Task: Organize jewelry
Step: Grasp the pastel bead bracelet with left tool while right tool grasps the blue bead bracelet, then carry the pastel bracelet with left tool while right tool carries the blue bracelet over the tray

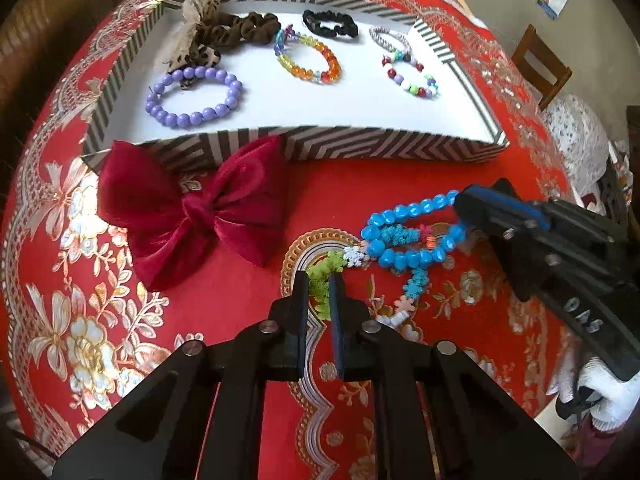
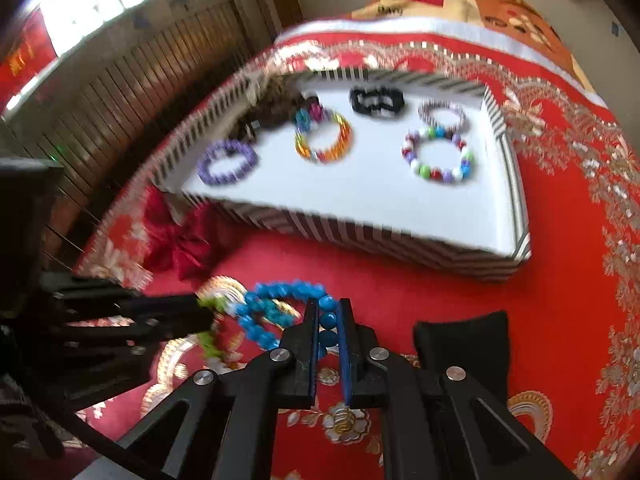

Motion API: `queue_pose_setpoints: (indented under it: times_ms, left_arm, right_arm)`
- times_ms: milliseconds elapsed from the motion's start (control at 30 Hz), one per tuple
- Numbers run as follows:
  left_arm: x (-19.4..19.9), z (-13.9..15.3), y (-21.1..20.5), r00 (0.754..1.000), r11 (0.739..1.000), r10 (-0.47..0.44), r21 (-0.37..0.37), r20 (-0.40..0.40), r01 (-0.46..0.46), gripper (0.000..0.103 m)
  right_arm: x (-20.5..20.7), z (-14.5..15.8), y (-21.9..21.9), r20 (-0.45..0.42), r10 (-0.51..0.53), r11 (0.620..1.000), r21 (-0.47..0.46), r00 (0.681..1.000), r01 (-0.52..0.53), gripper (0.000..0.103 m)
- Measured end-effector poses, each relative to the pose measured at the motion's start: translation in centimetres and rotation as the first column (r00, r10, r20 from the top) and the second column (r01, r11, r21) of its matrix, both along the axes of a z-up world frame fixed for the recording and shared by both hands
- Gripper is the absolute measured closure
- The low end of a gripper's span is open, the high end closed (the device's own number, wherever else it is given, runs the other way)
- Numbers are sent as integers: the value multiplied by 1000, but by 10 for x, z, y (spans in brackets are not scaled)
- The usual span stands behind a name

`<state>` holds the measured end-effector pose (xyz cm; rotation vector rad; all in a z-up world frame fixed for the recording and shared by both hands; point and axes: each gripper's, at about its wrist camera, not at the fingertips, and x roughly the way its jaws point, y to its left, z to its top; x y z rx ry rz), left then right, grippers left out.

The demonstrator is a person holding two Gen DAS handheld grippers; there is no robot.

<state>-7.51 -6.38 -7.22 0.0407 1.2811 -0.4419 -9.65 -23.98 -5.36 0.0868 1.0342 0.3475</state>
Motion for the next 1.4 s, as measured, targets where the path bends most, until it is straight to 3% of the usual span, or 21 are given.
queue_pose_setpoints:
  times_ms: [400, 1000, 1167, 1233, 1267, 1333, 1400]
  left_arm:
    - [-12, 47, 4, 996, 999, 9, -33, 88, -6, 94]
    - [-12, 127, 7, 962, 1000, 13, -27, 274, -6, 99]
    - [-8, 125, 9, 972, 999, 9, -37, 233, 0, 99]
    - [-6, 113, 11, 981, 999, 18, -30, 193, -13, 92]
    - [-5, 104, 11, 986, 1000, 15, -18, 164, -12, 75]
    - [-6, 85, 13, 992, 1000, 30, -2, 120, -29, 61]
    - [-9, 65, 13, 995, 999, 35, 29, 90, -38, 61]
  right_arm:
    - [-19, 57, -12, 111, -9, 998, 56, 994, 3, 95]
    - [-37, 103, -24, 213, -13, 997, 74, 977, -3, 95]
    - [-38, 105, -27, 214, -16, 996, 84, 977, -2, 95]
    - [-39, 103, -27, 211, -18, 996, 86, 977, 0, 95]
    - [-40, 102, -27, 206, -18, 996, 89, 978, -1, 95]
    - [-40, 98, -27, 196, -19, 996, 94, 981, 1, 95]
    - [-41, 94, -27, 184, -18, 995, 95, 983, 0, 95]
